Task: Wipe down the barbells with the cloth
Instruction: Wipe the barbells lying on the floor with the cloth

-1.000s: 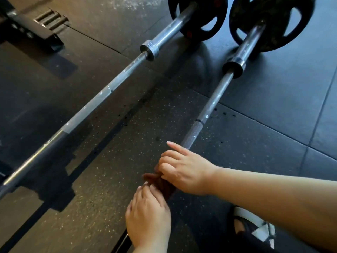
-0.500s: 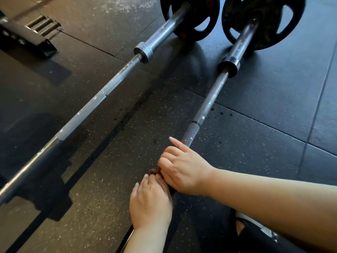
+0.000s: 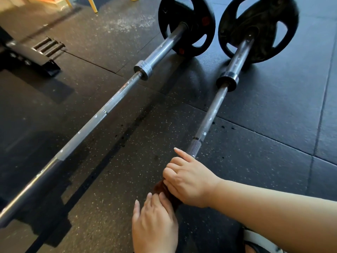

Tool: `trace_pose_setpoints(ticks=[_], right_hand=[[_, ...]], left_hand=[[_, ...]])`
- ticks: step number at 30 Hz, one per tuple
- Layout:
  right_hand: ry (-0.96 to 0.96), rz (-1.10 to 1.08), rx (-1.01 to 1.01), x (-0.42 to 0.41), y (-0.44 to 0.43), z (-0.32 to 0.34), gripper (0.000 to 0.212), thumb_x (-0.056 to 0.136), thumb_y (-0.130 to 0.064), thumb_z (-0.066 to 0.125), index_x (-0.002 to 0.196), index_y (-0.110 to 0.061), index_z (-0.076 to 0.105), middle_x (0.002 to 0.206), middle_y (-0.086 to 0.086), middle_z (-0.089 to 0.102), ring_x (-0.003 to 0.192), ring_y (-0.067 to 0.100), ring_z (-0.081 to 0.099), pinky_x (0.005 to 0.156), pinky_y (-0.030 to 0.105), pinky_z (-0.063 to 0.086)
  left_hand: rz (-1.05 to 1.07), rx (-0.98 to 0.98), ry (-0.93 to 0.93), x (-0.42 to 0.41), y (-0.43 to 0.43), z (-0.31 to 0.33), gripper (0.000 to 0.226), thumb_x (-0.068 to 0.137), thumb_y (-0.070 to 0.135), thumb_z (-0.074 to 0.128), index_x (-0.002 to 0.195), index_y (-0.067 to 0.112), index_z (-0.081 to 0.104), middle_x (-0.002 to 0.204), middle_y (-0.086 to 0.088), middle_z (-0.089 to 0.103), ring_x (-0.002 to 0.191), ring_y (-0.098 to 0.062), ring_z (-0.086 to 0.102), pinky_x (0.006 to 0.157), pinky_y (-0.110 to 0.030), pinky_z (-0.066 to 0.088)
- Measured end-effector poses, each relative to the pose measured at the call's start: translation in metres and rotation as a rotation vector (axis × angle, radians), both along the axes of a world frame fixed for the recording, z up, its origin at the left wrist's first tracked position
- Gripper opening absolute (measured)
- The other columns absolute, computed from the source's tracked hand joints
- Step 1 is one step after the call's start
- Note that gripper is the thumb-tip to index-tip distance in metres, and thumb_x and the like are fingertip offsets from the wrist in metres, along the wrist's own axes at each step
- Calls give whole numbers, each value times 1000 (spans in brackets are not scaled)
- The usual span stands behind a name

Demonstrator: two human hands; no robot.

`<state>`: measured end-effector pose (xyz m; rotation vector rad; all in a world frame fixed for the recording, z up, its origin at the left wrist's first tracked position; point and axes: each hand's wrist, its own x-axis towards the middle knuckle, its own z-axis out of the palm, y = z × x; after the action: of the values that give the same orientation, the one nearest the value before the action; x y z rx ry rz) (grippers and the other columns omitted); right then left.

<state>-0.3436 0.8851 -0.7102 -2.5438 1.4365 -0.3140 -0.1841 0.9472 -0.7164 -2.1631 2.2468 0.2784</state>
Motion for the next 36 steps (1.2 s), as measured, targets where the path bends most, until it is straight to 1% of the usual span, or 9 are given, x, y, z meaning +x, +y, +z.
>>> trace_pose_setpoints(ticks=[7, 13, 15, 18, 20, 23, 27, 33, 36], right_hand=[[-84, -55, -64, -7, 35, -21, 35, 111, -35, 35, 124, -19, 64, 131, -4, 61, 146, 23, 36, 128, 48, 6], [-83, -38, -72, -2, 10, -9, 33, 110, -30, 35, 97, -15, 60, 98, -1, 62, 111, 24, 55, 128, 47, 9], [-89, -42, -67, -2, 15, -12, 32, 111, -29, 35, 103, -14, 62, 106, -1, 63, 122, 25, 53, 128, 46, 8], [-139, -40, -64, -12, 30, -22, 29, 111, -30, 41, 129, -16, 60, 135, -2, 59, 151, 22, 30, 128, 48, 10], [-146, -32, -60, -14, 31, -22, 30, 111, -31, 41, 128, -17, 60, 135, -3, 59, 151, 21, 30, 127, 49, 10], [-60, -3, -32, -12, 17, -10, 33, 110, -34, 34, 108, -20, 63, 110, -6, 63, 128, 21, 51, 128, 47, 7], [37, 4, 3, -6, -2, -3, 36, 108, -40, 28, 93, -25, 57, 94, -11, 60, 105, 16, 57, 127, 46, 4], [-94, -53, -128, -14, 22, -25, 34, 109, -37, 38, 125, -22, 64, 130, -8, 62, 145, 19, 40, 125, 50, 14], [-115, -43, -148, -17, 23, -28, 31, 110, -36, 41, 123, -21, 64, 127, -8, 63, 144, 19, 42, 126, 49, 15]], left_hand=[[54, -141, 49, -14, -9, -7, 49, 92, 25, 34, 77, 2, 74, 78, -14, 77, 79, -25, 78, 90, -53, 55], [14, -235, 120, -14, -23, -35, 60, 102, 33, 26, 83, 5, 75, 85, -13, 77, 85, -27, 78, 90, -40, 36], [6, -278, 114, -14, -23, -37, 47, 93, 28, 36, 83, 5, 75, 85, -14, 77, 83, -28, 78, 91, -43, 36], [41, -337, 134, -19, -20, -31, 48, 92, 25, 35, 77, 4, 75, 81, -15, 76, 78, -28, 77, 91, -46, 42], [17, -341, 119, -18, -17, -27, 44, 93, 24, 38, 81, 4, 75, 80, -14, 76, 81, -27, 77, 91, -49, 51], [-59, -260, 52, -14, -11, -26, 38, 93, 24, 39, 88, 9, 74, 86, -10, 75, 93, -26, 76, 100, -51, 43], [-92, -164, -37, -12, -15, -19, 41, 97, 24, 35, 92, 12, 74, 87, -4, 76, 101, -24, 75, 103, -47, 36], [-77, -63, -50, -12, -17, -16, 41, 97, 29, 39, 88, 14, 76, 88, -4, 78, 101, -19, 75, 100, -41, 38], [-23, -165, -6, -16, -20, -19, 42, 97, 27, 40, 81, 11, 76, 81, -6, 78, 93, -20, 77, 96, -41, 41]])
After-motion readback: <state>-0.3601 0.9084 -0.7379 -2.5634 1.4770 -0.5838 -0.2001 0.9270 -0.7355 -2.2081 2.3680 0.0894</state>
